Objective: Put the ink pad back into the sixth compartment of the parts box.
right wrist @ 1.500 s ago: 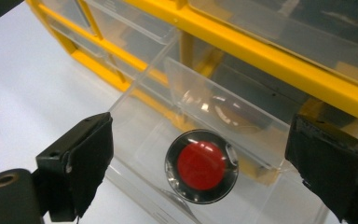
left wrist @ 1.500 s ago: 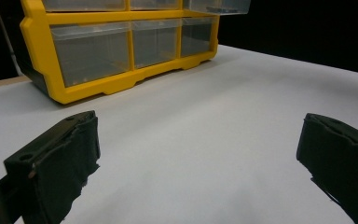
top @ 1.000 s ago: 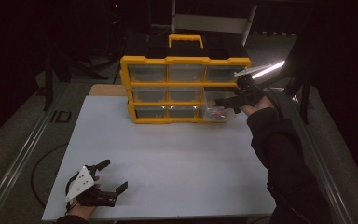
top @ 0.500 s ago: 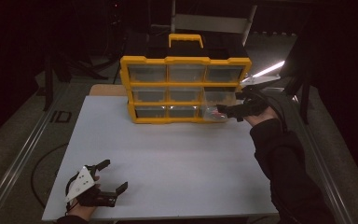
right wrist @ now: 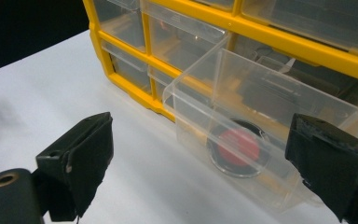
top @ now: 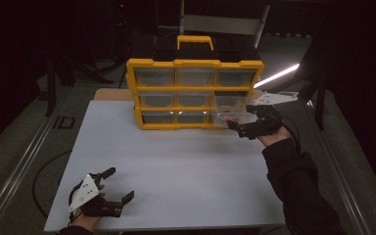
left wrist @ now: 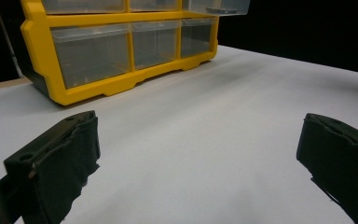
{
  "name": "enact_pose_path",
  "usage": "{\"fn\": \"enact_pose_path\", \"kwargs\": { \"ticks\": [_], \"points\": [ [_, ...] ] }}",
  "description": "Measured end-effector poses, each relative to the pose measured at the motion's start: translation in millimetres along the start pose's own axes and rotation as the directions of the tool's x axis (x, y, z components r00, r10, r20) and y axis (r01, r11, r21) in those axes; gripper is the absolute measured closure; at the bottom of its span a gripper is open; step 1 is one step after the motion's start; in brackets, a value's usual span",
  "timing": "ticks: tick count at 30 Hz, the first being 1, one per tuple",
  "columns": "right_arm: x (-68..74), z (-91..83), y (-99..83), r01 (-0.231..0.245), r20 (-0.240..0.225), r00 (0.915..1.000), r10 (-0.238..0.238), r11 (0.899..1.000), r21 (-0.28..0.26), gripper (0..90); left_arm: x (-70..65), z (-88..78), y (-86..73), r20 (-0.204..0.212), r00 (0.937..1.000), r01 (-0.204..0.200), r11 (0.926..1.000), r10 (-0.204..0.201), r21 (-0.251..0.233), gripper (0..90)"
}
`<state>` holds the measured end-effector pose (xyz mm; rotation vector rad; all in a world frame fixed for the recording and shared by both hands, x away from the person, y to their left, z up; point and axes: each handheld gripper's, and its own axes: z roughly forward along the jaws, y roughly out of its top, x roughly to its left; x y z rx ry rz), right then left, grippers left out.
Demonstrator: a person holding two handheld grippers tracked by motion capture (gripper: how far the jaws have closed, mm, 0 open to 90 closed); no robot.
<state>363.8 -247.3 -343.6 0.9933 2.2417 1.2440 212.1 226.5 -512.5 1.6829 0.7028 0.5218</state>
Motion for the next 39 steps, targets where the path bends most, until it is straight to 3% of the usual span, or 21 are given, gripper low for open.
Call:
{"fn": "enact_pose_path", "kwargs": {
  "ticks": [4,10,26,39],
  "points": [
    [4.6,-0.1,-9.6,0.02,-0.003,0.9998,-0.02,1.0,-0.007,7.8,-0.1,-0.1,0.1,-0.001,1.0,0.0,1.0,0.0,-0.002,0.1],
    [5.7,0.1,-26.2,0.007,-0.044,0.999,-0.008,1.0,-0.028,7.8,-0.1,0.0,0.0,0.0,1.0,0.0,1.0,0.0,-0.001,0.1],
    [7.7,-1.8,-71.4,0.003,-0.084,0.9965,-0.007,0.999,-0.053,7.8,-0.3,0.2,0.0,-0.001,1.0,0.0,1.0,0.0,0.0,0.1],
    [7.9,4.4,-107.8,0.01,-0.131,0.9913,-0.015,0.999,-0.037,7.8,-0.4,0.4,0.0,-0.001,1.0,-0.002,1.0,0.002,0.001,0.1]
  ]
}}
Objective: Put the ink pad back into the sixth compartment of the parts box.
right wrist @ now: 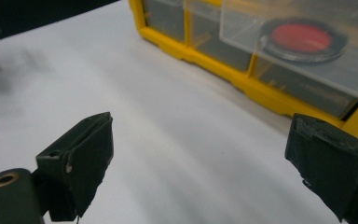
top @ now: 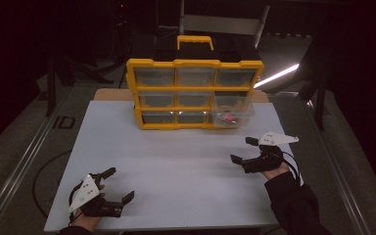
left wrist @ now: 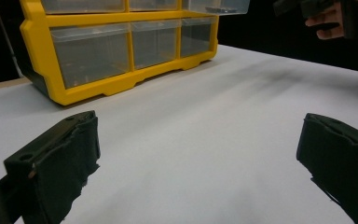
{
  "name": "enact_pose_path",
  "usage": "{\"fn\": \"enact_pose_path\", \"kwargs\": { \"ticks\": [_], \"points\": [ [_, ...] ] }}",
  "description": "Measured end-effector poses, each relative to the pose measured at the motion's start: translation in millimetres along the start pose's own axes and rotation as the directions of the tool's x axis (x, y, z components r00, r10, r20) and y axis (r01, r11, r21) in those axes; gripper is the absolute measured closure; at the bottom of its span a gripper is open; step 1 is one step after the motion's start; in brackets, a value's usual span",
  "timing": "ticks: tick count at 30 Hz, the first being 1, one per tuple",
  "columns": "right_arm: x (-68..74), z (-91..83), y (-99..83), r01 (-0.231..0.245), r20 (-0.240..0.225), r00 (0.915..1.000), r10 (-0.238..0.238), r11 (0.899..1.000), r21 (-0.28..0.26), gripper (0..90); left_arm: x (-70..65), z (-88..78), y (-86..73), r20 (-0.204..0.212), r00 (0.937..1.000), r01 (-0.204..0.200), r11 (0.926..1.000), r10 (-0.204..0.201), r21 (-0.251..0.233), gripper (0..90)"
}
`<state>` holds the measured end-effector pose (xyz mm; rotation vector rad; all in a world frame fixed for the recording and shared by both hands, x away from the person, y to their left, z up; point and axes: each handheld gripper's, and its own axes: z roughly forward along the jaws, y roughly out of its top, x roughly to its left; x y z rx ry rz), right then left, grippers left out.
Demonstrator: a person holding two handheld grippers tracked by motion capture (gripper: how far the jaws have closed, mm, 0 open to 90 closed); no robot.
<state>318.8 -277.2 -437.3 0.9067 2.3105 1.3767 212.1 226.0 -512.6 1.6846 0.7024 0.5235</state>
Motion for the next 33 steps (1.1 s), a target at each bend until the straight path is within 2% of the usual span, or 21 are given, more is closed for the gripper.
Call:
{"fn": "enact_pose_path", "kwargs": {
  "ticks": [2,9,15,19,24,29,33],
  "points": [
    [0.7,0.7,-2.2,0.002,-0.002,1.0,-0.002,1.0,0.003,7.8,0.0,0.0,0.0,0.0,1.0,0.0,1.0,0.0,0.001,0.1],
    [5.2,5.1,-20.2,0.019,-0.054,0.9984,-0.019,1.0,0.005,7.8,-0.1,-0.1,0.1,0.0,1.0,-0.001,1.0,0.001,-0.001,0.1],
    [5.9,6.5,-34.7,0.03,-0.067,0.9973,-0.028,0.999,0.028,7.8,-0.1,-0.1,0.0,0.0,1.0,-0.002,1.0,0.002,0.001,0.1],
    [6.3,5.9,-41.1,0.032,-0.088,0.9957,-0.03,0.999,0.023,7.8,-0.2,0.0,0.1,0.0,1.0,-0.001,1.0,0.001,-0.001,0.1],
    [6.3,2.1,-54.4,0.05,-0.135,0.9896,-0.048,0.999,0.006,8.7,-0.1,-0.1,0.0,0.0,1.0,-0.001,1.0,0.001,0.0,0.1],
    [9.4,-1.1,-62.9,0.059,-0.151,0.9869,-0.056,0.998,0.019,8.7,-0.2,0.0,0.0,0.001,1.0,-0.002,1.0,0.002,0.001,0.1],
    [14.5,-3.4,-69.1,0.077,-0.141,0.9875,-0.071,0.997,0.033,8.7,-0.3,-0.2,0.2,-0.002,1.0,-0.001,1.0,0.001,-0.002,0.1]
  ]
}}
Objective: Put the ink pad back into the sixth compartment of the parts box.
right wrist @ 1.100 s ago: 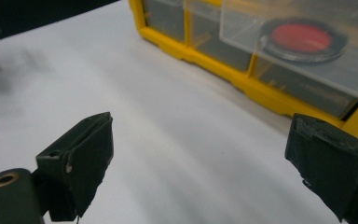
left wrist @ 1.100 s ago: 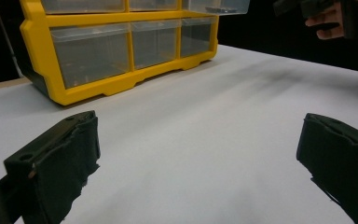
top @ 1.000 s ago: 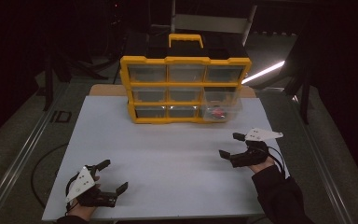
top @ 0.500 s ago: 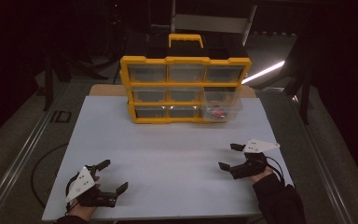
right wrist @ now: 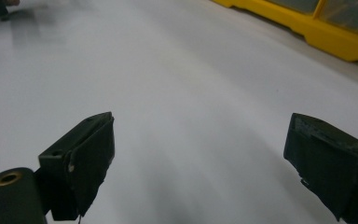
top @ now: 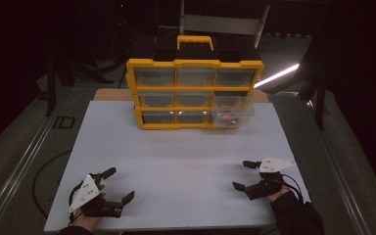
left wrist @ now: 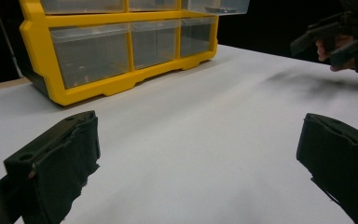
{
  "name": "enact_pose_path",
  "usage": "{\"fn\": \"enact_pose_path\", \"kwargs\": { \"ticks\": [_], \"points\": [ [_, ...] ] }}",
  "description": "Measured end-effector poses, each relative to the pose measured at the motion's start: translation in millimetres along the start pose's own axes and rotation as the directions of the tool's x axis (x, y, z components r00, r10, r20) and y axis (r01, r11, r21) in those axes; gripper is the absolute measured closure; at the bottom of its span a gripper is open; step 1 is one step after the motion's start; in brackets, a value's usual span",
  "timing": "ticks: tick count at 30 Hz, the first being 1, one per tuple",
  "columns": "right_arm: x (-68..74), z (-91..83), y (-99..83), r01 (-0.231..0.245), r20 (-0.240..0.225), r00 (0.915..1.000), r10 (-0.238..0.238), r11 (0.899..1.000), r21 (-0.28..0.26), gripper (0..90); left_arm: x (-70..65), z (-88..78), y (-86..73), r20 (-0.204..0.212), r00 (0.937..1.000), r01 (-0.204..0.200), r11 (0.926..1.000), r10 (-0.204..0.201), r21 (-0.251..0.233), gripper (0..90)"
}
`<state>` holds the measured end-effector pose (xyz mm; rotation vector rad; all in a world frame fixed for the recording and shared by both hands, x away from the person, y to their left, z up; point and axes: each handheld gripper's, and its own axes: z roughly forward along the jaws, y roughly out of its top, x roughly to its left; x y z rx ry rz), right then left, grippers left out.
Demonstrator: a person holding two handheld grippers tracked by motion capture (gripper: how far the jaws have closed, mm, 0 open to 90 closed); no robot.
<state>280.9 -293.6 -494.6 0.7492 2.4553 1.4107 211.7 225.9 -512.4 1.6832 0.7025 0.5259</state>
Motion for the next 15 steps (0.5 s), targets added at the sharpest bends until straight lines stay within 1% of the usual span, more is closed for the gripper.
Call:
{"fn": "enact_pose_path", "kwargs": {
  "ticks": [4,7,9,10,11,12,13,15],
  "points": [
    [6.4,0.0,-5.3,0.015,0.014,0.9998,-0.016,1.0,0.025,8.7,-0.1,0.1,0.0,0.002,1.0,-0.001,1.0,0.001,0.001,0.1],
    [11.4,-0.4,-9.7,0.017,0.022,0.9996,-0.017,0.999,0.027,8.7,0.0,0.0,0.0,0.001,1.0,0.0,1.0,0.0,0.0,0.1],
    [14.6,-0.3,-12.0,0.031,0.04,0.9987,-0.032,0.999,0.031,8.7,0.1,-0.1,0.0,0.0,1.0,0.0,1.0,0.0,0.0,0.1],
    [14.6,-0.3,-12.0,0.031,0.04,0.9987,-0.032,0.999,0.031,8.7,0.1,-0.1,0.0,0.0,1.0,0.0,1.0,0.0,0.0,0.1],
    [16.0,-0.9,-13.0,0.035,0.048,0.9982,-0.036,0.999,0.028,8.7,0.0,-0.1,0.0,0.001,1.0,-0.001,1.0,0.001,0.0,0.1],
    [17.9,-1.7,-15.2,0.04,0.071,0.9966,-0.042,0.999,0.027,8.7,-0.1,-0.1,0.0,0.001,1.0,0.0,1.0,0.0,0.0,0.1],
    [18.3,-2.5,-16.1,0.043,0.079,0.9959,-0.045,0.999,0.028,8.7,0.0,-0.1,0.0,0.001,1.0,0.0,1.0,0.0,0.0,0.1],
    [17.6,-3.9,-17.5,0.037,0.078,0.9962,-0.039,0.999,0.027,8.7,0.0,-0.2,0.0,0.001,1.0,0.001,1.0,-0.001,-0.001,0.1]
  ]
}}
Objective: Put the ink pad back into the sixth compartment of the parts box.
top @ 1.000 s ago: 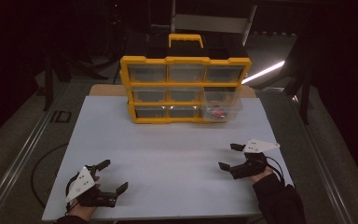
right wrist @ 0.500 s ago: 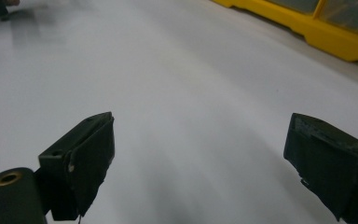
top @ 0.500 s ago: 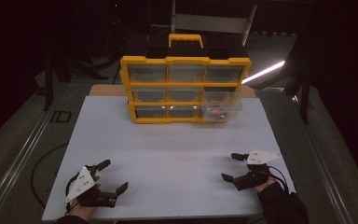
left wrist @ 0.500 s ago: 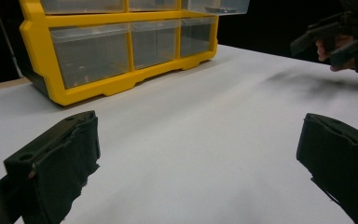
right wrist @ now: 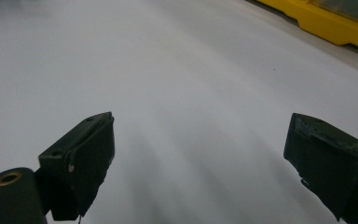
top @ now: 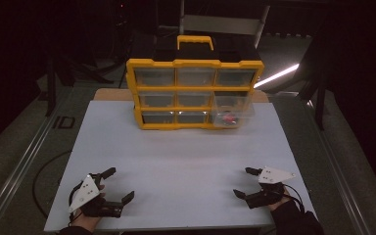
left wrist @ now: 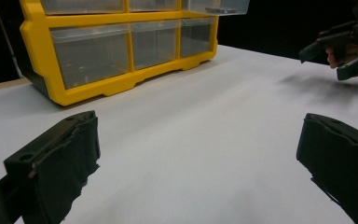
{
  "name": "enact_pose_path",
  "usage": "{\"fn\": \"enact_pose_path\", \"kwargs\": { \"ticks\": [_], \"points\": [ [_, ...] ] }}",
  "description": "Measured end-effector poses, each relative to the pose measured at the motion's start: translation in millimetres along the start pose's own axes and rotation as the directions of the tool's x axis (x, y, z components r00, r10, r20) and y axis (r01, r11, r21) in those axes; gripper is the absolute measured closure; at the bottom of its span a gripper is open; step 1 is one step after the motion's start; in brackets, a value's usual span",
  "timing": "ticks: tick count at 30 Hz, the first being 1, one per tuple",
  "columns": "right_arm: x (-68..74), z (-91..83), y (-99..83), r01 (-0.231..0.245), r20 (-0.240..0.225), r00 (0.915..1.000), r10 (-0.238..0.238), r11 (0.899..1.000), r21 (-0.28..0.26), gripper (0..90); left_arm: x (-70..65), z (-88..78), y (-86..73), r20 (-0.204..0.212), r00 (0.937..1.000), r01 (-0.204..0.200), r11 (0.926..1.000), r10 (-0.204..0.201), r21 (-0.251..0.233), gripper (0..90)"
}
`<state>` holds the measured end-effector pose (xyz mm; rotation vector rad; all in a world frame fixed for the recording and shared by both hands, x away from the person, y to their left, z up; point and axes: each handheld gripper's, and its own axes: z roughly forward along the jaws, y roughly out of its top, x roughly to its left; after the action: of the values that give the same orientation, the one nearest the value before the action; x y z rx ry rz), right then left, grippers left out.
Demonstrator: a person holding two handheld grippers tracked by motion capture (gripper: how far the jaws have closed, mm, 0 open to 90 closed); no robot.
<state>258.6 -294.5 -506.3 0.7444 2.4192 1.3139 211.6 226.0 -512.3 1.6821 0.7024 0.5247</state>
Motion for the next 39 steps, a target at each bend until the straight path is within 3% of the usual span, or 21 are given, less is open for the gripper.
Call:
{"fn": "enact_pose_path", "kwargs": {
  "ticks": [8,10,17,23,39],
  "points": [
    [-1.7,-4.1,-5.4,0.001,0.045,0.999,-0.001,1.0,0.002,8.7,0.2,0.3,-0.2,0.003,1.0,0.0,1.0,0.0,0.001,0.1],
    [-3.8,-3.2,-6.6,-0.01,0.076,0.9971,0.01,1.0,-0.001,8.7,0.4,0.5,-0.5,0.004,1.0,0.002,1.0,-0.002,0.003,0.1],
    [-8.0,0.5,-4.5,-0.081,0.105,0.991,0.083,0.996,-0.023,8.8,0.6,1.5,-1.2,0.005,1.0,0.003,1.0,-0.003,0.004,0.1],
    [-6.2,6.7,-4.9,-0.082,0.086,0.993,0.081,0.997,0.006,8.8,0.4,1.4,-1.3,0.004,1.0,0.003,1.0,-0.003,0.006,0.1],
    [-5.0,7.9,-4.7,-0.077,0.099,0.9922,0.076,0.997,0.006,8.8,1.7,2.0,-1.9,0.0,1.0,0.009,0.9999,-0.009,0.014,0.1]
  ]
}}
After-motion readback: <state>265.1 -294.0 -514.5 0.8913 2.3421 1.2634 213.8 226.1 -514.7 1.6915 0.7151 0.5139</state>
